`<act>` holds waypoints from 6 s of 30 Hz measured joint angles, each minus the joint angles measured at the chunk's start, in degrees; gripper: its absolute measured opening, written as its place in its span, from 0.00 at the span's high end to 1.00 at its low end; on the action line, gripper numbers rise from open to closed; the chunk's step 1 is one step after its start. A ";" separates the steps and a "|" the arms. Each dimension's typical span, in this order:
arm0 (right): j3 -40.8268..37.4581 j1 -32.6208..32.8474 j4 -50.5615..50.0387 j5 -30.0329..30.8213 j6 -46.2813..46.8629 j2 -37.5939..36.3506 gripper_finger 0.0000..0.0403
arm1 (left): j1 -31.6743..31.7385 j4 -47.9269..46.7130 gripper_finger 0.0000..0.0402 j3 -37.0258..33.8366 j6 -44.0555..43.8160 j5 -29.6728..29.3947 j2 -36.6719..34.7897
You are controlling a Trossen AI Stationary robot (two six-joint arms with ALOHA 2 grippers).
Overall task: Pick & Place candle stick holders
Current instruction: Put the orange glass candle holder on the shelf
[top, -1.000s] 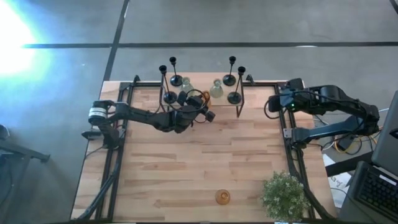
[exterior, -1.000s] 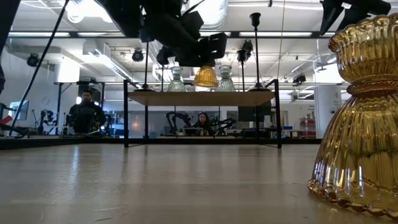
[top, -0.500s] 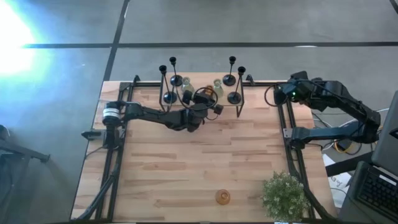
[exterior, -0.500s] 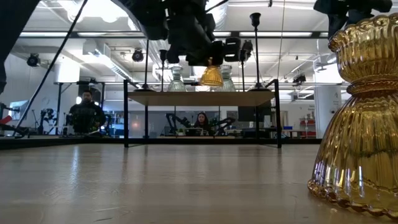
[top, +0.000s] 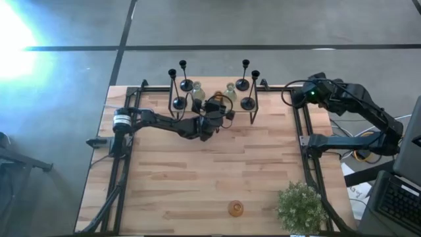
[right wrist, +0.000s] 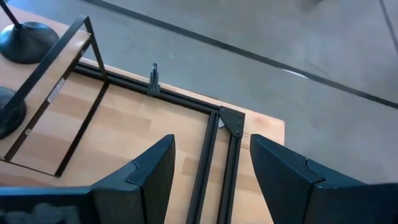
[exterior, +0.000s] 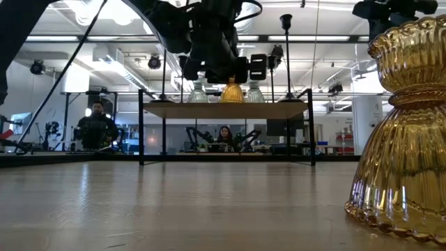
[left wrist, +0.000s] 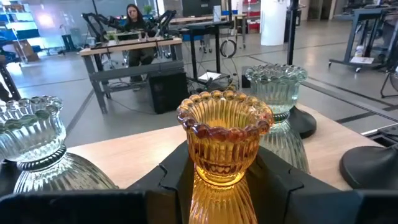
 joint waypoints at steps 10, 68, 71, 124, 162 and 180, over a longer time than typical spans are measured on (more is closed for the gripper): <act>0.00 -0.23 0.70 -0.07 -1.44 0.21 0.50 | 1.17 -4.58 0.70 0.00 -5.27 -1.42 -0.26; -0.02 -0.22 1.03 -3.28 -3.43 0.27 0.50 | 2.93 -5.53 0.47 -0.22 -4.81 2.96 0.01; -0.02 -0.22 1.03 -3.28 -4.41 0.27 0.50 | 2.93 -5.59 0.44 -0.22 -3.28 2.93 0.05; -0.04 -0.20 1.03 -3.15 -5.72 0.25 0.50 | 2.90 -4.17 0.43 1.06 5.52 4.39 -6.79; -7.74 -0.77 7.53 -2.63 -13.20 -0.89 0.50 | -11.33 -18.17 1.00 -5.28 -14.63 -0.05 -11.34; -8.59 -1.84 8.01 -2.58 -12.45 -1.76 0.50 | -4.67 -8.19 1.00 -12.20 -8.43 15.12 -11.05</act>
